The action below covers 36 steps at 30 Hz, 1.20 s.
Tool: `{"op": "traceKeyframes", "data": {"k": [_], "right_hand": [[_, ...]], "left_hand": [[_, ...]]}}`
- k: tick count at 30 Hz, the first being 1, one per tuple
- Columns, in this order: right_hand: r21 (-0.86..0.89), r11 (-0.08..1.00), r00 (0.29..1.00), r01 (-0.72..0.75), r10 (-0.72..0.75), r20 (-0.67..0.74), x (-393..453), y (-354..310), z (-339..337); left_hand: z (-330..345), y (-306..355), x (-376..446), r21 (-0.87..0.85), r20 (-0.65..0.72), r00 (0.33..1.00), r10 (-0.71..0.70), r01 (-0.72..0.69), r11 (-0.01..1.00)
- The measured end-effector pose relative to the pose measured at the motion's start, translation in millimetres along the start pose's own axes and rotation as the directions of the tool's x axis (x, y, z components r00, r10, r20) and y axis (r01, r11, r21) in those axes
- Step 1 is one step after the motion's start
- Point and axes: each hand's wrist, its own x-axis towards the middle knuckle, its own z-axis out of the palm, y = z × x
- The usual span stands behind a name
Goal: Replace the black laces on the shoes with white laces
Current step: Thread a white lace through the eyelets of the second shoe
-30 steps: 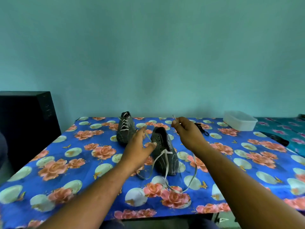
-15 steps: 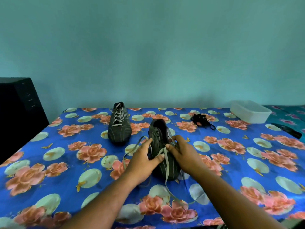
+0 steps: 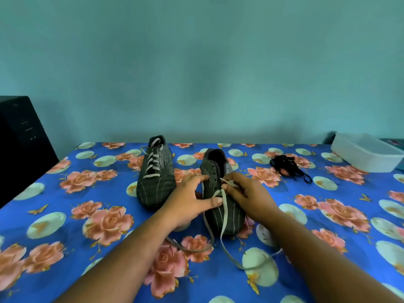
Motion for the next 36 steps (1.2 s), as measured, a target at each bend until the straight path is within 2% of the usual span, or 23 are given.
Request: {"op": "traceKeyframes", "data": {"k": [2, 5, 7, 14, 17, 21, 26, 28, 31, 33, 36], "right_hand": [[0.111, 0.991, 0.997, 0.070, -0.073, 0.023, 1, 2, -2], [0.255, 0.963, 0.995, 0.083, -0.096, 0.038, -5, 3, -7], [0.290, 0.952, 0.991, 0.100, -0.122, 0.059, -9, 2, -12], [0.284, 0.952, 0.982, 0.118, -0.153, 0.106, -12, 5, -11], [0.248, 0.959, 0.976, 0.137, -0.173, 0.133, -11, 3, -11], [0.180, 0.962, 0.977, 0.205, -0.212, 0.022, -11, 3, -8], [0.331, 0.944, 0.993, 0.019, 0.022, -0.118, -7, 2, -13], [0.276, 0.957, 0.988, -0.085, 0.116, -0.099, -4, 7, -16], [0.227, 0.963, 0.989, -0.145, 0.148, 0.001, -3, 13, -18], [0.256, 0.951, 0.985, -0.174, 0.171, 0.035, -4, 15, -19], [0.371, 0.893, 0.958, -0.254, 0.286, -0.032, -2, 15, -21]], "left_hand": [[-5, -2, 4, -0.006, 0.008, 1.000, 0.015, -0.015, 1.000], [-3, -6, 0, -0.035, -0.053, 0.994, 0.099, -0.101, 0.994], [0, -10, -4, -0.034, -0.083, 0.988, 0.127, -0.131, 0.991], [2, -10, -6, -0.027, -0.057, 0.992, 0.116, -0.118, 0.993], [0, -9, -7, 0.074, -0.070, 0.987, 0.147, -0.142, 0.987], [-2, -4, -11, 0.239, -0.086, 0.974, 0.209, -0.184, 0.953], [-6, 1, -14, 0.281, -0.044, 0.972, 0.232, -0.211, 0.936], [-7, 1, -15, 0.275, -0.020, 0.969, 0.245, -0.231, 0.933], [-7, 1, -15, 0.270, -0.013, 0.967, 0.254, -0.242, 0.932], [-8, 1, -15, 0.254, -0.010, 0.968, 0.251, -0.240, 0.937], [-8, 0, -14, 0.229, -0.012, 0.966, 0.260, -0.251, 0.941]]}}
